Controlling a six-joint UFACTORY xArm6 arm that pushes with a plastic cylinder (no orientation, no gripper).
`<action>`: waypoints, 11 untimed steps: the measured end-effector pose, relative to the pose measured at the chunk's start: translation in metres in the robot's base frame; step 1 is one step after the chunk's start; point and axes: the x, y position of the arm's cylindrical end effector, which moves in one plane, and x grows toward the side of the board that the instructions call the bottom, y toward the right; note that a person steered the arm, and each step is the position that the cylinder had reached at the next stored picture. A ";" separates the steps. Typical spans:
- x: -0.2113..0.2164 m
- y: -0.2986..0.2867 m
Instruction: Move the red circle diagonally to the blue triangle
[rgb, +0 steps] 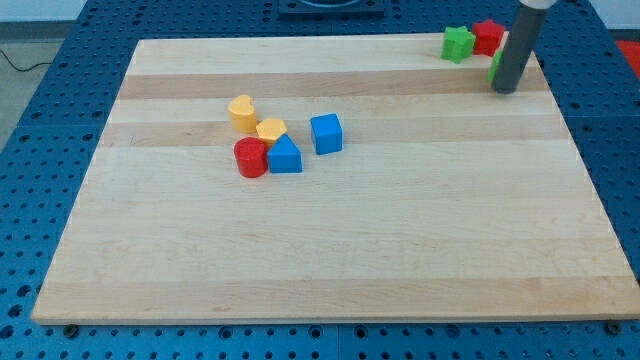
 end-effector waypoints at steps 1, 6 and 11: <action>-0.020 0.000; 0.194 -0.208; 0.100 -0.426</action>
